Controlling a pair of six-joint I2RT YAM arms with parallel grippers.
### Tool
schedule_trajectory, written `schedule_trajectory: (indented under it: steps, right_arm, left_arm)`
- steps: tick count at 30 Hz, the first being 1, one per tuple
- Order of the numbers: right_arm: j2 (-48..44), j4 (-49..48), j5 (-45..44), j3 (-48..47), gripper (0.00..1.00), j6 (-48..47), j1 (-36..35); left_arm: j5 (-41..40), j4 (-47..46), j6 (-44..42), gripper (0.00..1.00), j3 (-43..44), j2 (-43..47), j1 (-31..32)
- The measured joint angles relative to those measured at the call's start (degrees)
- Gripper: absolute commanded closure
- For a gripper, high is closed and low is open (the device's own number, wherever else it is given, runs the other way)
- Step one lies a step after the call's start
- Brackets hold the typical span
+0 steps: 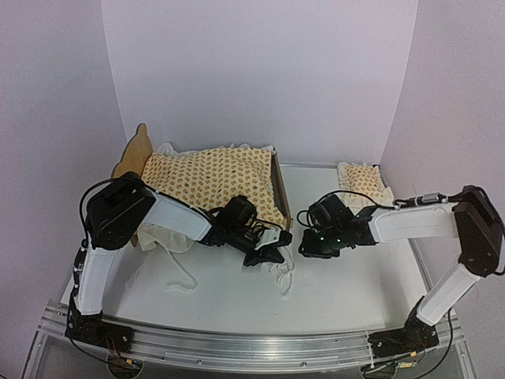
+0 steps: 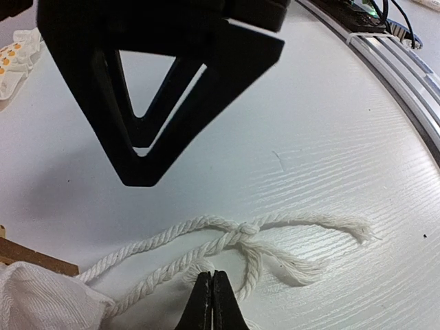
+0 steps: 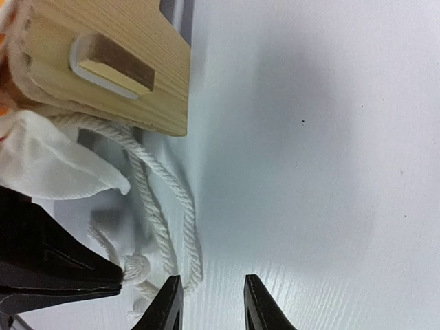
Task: Set up the pet bed
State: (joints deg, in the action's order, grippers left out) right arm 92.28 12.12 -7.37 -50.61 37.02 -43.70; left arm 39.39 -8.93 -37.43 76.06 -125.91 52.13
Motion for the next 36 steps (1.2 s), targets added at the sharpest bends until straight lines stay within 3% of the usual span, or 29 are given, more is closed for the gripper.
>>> schedule_trajectory:
  steps: [13, 22, 31, 36]
  right_arm:
    - [11.12, -6.69, -4.56, -2.55, 0.71, 0.49, -3.91]
    - [12.97, -9.64, -8.85, -2.56, 0.99, 1.87, -5.48]
    - [11.74, -9.35, -10.88, -1.55, 1.00, 3.40, -6.39]
    - [3.44, -7.18, -9.93, -0.09, 1.00, 3.92, -6.60]
  left_arm:
    - [1.49, 7.10, -1.62, 1.00, 0.05, 1.11, -3.11]
    - [1.54, 7.49, -1.49, 1.00, 0.06, 1.15, -3.07]
    - [3.73, 11.97, 1.54, 1.00, 4.43, 1.16, -3.07]
    - [5.99, 13.95, 4.40, 1.00, 8.07, 1.16, -3.07]
